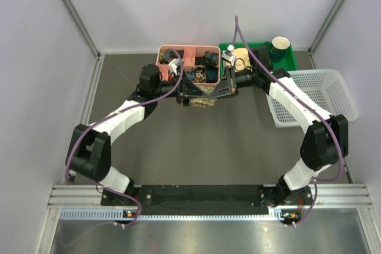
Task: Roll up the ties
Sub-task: Move the storage box to the center of the board.
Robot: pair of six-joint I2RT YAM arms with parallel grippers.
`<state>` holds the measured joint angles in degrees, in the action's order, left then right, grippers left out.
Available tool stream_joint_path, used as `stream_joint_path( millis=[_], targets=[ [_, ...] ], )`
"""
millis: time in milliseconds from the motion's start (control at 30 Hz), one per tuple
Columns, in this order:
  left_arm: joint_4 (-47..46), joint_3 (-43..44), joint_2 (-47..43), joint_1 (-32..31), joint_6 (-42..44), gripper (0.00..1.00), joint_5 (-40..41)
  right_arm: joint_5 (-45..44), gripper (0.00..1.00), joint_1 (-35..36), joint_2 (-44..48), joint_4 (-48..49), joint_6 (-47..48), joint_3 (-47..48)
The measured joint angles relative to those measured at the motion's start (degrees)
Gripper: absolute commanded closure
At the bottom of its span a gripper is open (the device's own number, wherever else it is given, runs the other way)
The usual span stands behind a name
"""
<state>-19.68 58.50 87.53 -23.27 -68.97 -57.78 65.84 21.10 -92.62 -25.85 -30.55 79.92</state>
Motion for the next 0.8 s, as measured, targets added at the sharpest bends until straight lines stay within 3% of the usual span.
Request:
stream_joint_path(
  millis=[33,133,167,267,300,367,400,467,567,600,633,800],
  targets=[
    [-0.1,0.0,0.0,0.0,-0.1,0.83,0.0,0.0,1.0,0.0,0.0,0.0,0.0,0.0],
    [-0.1,0.0,0.0,0.4,-0.1,1.0,-0.1,-0.2,1.0,0.0,0.0,0.0,0.0,0.0],
    [-0.1,-0.1,0.0,0.5,-0.1,1.0,-0.1,-0.2,0.98,0.1,0.0,0.0,0.1,0.0],
    [0.2,-0.1,0.0,1.0,0.2,1.0,-0.4,-0.7,0.79,0.2,0.0,-0.3,0.5,0.2],
    [0.5,-0.1,0.0,1.2,0.4,1.0,-0.4,-1.1,0.65,0.3,0.0,-0.7,1.0,0.6],
    [1.0,0.0,-0.1,1.9,1.5,1.0,-0.7,-2.1,0.53,0.5,-0.2,-2.2,2.4,1.8],
    [1.5,0.0,-0.3,2.6,2.1,1.0,-0.7,-2.4,0.42,0.5,-0.3,-3.2,3.5,2.8],
    [3.1,0.0,-0.8,5.0,3.8,1.0,-0.7,-3.6,0.37,0.5,-0.9,-5.5,5.8,5.6],
    [5.4,0.0,-1.8,9.1,6.0,1.0,-0.7,-5.6,0.21,0.1,-1.6,-8.0,9.5,9.9],
    [6.1,0.0,-2.1,10.3,6.5,1.0,-0.8,-6.6,0.06,0.1,-2.1,-9.3,11.7,12.0],
    [7.0,0.0,-2.5,11.6,7.3,1.0,-0.8,-7.6,0.01,0.1,-2.6,-10.6,13.6,13.7],
    [11.3,0.1,-4.1,17.9,11.4,1.0,-1.3,-14.5,0.01,0.0,-5.5,-14.4,26.8,20.0]
  ],
)
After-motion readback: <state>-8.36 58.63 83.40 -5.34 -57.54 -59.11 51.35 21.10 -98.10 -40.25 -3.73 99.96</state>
